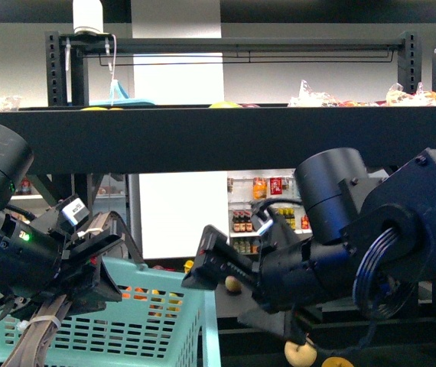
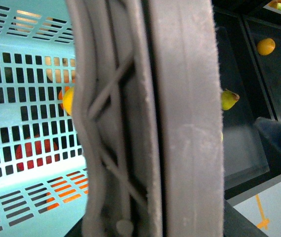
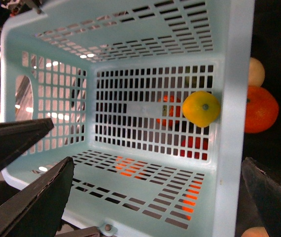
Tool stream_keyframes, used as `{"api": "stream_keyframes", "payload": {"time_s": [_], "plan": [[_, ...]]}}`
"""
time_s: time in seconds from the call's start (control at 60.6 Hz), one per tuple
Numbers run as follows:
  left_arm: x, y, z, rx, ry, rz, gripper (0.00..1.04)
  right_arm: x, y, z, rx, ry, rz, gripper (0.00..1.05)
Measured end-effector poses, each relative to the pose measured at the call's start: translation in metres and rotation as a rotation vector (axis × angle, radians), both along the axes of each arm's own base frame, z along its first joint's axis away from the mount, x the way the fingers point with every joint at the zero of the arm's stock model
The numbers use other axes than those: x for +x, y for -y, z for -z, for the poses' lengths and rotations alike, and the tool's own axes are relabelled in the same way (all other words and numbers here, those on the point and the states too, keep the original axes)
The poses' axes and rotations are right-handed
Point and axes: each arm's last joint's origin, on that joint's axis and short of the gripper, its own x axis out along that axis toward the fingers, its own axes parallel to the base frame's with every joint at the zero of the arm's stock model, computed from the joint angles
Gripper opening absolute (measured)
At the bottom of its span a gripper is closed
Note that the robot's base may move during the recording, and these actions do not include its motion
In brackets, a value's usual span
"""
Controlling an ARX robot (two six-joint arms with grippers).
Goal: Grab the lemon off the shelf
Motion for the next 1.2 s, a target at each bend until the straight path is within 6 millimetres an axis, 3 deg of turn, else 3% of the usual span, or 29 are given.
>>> {"api": "stream_keyframes", "payload": {"time_s": [0.115, 0.297, 0.478, 0.66, 0.891, 1.039, 1.204], "plan": [[0.0, 0.0, 0.0, -0.001, 0.0, 0.001, 0.27, -0.004, 0.031, -0.024, 0.051, 0.035, 0.034, 1.02], [0.0, 0.0, 0.0, -0.002, -0.001, 0.003, 0.27, -0.011, 0.08, -0.045, 0.094, 0.078, 0.096, 1.02], [0.0, 0.0, 0.0, -0.001, 0.0, 0.002, 0.27, -0.015, 0.12, -0.047, 0.099, 0.087, 0.165, 1.02], [0.0, 0.0, 0.0, 0.0, 0.0, 0.001, 0.27, -0.018, 0.145, -0.037, 0.101, 0.082, 0.203, 1.02], [0.0, 0.0, 0.0, -0.002, -0.001, 0.002, 0.27, -0.016, 0.157, -0.002, 0.037, 0.061, 0.239, 1.02], [0.0, 0.0, 0.0, -0.002, 0.0, 0.002, 0.27, -0.004, 0.152, 0.042, -0.013, 0.001, 0.251, 1.02], [0.0, 0.0, 0.0, 0.0, 0.0, 0.001, 0.27, 0.011, 0.133, 0.099, -0.091, -0.089, 0.232, 1.02]]}}
